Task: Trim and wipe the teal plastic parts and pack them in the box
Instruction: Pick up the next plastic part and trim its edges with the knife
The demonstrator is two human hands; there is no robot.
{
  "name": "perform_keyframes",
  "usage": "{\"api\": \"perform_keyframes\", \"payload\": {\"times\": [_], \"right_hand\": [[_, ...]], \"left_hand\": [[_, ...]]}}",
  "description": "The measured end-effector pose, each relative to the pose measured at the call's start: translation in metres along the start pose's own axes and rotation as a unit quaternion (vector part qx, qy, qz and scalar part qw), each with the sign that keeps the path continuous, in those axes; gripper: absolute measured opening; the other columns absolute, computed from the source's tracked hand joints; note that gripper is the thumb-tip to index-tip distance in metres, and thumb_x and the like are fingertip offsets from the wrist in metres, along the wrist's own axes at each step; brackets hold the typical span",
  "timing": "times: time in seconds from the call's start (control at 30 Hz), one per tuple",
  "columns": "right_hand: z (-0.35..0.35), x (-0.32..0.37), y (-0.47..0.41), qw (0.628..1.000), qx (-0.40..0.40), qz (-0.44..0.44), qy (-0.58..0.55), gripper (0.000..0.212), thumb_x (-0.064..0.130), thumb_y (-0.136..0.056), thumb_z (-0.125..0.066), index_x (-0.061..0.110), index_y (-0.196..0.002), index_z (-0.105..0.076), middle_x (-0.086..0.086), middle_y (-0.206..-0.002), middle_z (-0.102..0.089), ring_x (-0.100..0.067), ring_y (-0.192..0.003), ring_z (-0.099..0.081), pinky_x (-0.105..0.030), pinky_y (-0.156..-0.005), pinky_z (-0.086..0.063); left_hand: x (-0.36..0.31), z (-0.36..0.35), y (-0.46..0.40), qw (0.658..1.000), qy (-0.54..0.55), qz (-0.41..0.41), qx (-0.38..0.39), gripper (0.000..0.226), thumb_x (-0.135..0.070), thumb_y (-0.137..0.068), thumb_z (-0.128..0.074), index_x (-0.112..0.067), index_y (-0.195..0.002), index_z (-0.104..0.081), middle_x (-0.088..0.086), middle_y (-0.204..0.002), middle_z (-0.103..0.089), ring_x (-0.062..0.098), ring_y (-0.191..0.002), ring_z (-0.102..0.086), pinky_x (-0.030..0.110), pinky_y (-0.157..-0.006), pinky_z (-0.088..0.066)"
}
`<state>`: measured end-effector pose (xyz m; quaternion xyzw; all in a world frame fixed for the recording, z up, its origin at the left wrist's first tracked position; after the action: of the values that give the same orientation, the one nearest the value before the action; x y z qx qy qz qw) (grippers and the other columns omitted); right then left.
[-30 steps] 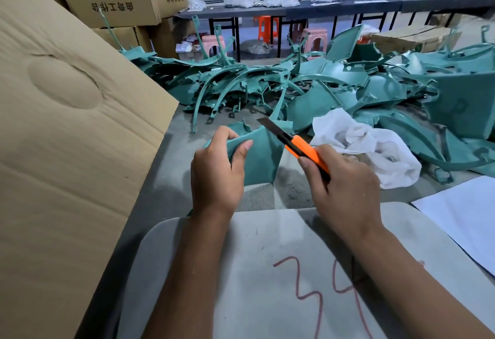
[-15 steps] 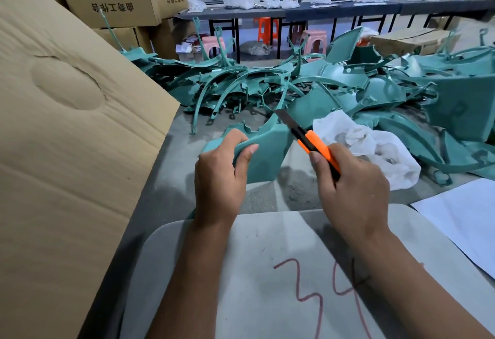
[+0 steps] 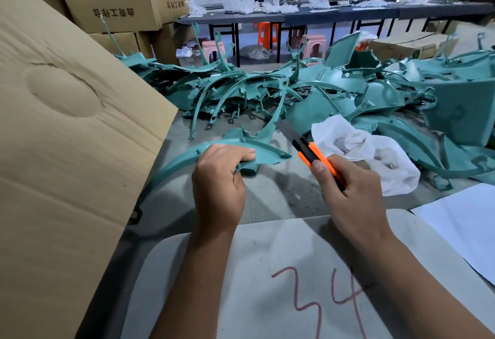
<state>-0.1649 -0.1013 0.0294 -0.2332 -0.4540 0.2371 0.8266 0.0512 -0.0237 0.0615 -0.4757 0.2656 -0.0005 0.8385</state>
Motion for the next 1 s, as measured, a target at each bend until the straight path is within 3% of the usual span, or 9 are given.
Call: {"api": "perform_keyframes", "payload": {"times": [0.1, 0.37, 0.6, 0.73, 0.83, 0.9, 1.0], "right_hand": [[-0.008, 0.007, 0.003, 0.999, 0.034, 0.015, 0.003, 0.041, 0.051, -0.101, -0.051, 0.02, -0.074, -0.057, 0.003, -0.054, -0.045, -0.02, -0.052, -0.045, -0.046, -0.049, -0.038], [-0.016, 0.006, 0.008, 0.996, 0.088, 0.001, 0.036, 0.039, 0.049, -0.1, -0.053, 0.025, -0.068, -0.048, 0.001, -0.051, -0.044, -0.016, -0.051, -0.044, -0.039, -0.051, -0.037], [-0.007, -0.018, 0.003, 0.986, 0.047, -0.087, 0.135, 0.043, 0.051, -0.101, -0.051, 0.019, -0.071, -0.057, 0.002, -0.056, -0.053, -0.024, -0.061, -0.054, -0.039, -0.053, -0.041], [-0.005, -0.006, 0.002, 0.998, 0.036, -0.012, 0.043, 0.041, 0.049, -0.101, -0.051, 0.022, -0.07, -0.055, 0.002, -0.053, -0.047, -0.02, -0.056, -0.048, -0.04, -0.051, -0.036], [-0.015, -0.002, 0.004, 0.997, 0.076, 0.018, 0.02, 0.042, 0.05, -0.1, -0.051, 0.019, -0.073, -0.056, 0.001, -0.054, -0.047, -0.018, -0.052, -0.046, -0.041, -0.052, -0.038], [-0.011, -0.011, 0.002, 0.997, 0.056, -0.015, 0.058, 0.041, 0.049, -0.101, -0.052, 0.022, -0.071, -0.056, 0.002, -0.054, -0.048, -0.018, -0.055, -0.049, -0.041, -0.052, -0.04], [0.0, -0.027, -0.002, 0.99, 0.033, -0.08, 0.11, 0.04, 0.047, -0.103, -0.054, 0.022, -0.073, -0.06, 0.001, -0.059, -0.056, -0.023, -0.062, -0.056, -0.041, -0.057, -0.046]], "left_hand": [[0.008, -0.006, 0.002, 0.999, 0.004, 0.043, 0.028, 0.053, 0.027, -0.058, -0.053, -0.004, -0.092, -0.079, 0.003, -0.096, -0.078, 0.024, -0.095, -0.07, 0.04, -0.092, -0.055], [0.016, -0.003, 0.001, 0.995, 0.027, 0.099, 0.008, 0.057, 0.026, -0.057, -0.055, -0.011, -0.091, -0.08, 0.0, -0.092, -0.077, 0.018, -0.092, -0.072, 0.027, -0.09, -0.056], [0.019, 0.012, -0.002, 0.992, 0.065, 0.1, -0.043, 0.056, 0.025, -0.051, -0.048, -0.007, -0.087, -0.078, 0.002, -0.092, -0.077, 0.02, -0.092, -0.072, 0.036, -0.092, -0.057], [0.018, 0.017, -0.003, 0.991, 0.071, 0.095, -0.06, 0.055, 0.023, -0.05, -0.045, -0.006, -0.084, -0.077, 0.002, -0.089, -0.076, 0.021, -0.091, -0.072, 0.04, -0.092, -0.056], [0.018, 0.017, -0.001, 0.988, 0.099, 0.093, -0.067, 0.052, 0.018, -0.052, -0.042, -0.006, -0.082, -0.076, 0.001, -0.089, -0.076, 0.019, -0.093, -0.072, 0.036, -0.106, -0.049], [0.021, 0.017, -0.001, 0.985, 0.124, 0.092, -0.077, 0.049, 0.021, -0.055, -0.043, -0.008, -0.08, -0.074, 0.0, -0.088, -0.076, 0.018, -0.095, -0.072, 0.035, -0.109, -0.046], [0.024, 0.018, -0.004, 0.982, 0.15, 0.077, -0.083, 0.048, 0.029, -0.06, -0.054, -0.012, -0.076, -0.072, -0.007, -0.092, -0.076, 0.021, -0.104, -0.066, 0.038, -0.102, -0.05]]}}
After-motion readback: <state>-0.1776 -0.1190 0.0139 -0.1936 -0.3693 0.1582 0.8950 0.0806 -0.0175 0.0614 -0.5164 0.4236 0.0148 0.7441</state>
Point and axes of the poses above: each hand's wrist, its own y-axis away from the middle knuckle, its own z-axis out of the back of the hand, x = y × z, the point moved 8 cm from there along -y, towards the middle knuckle
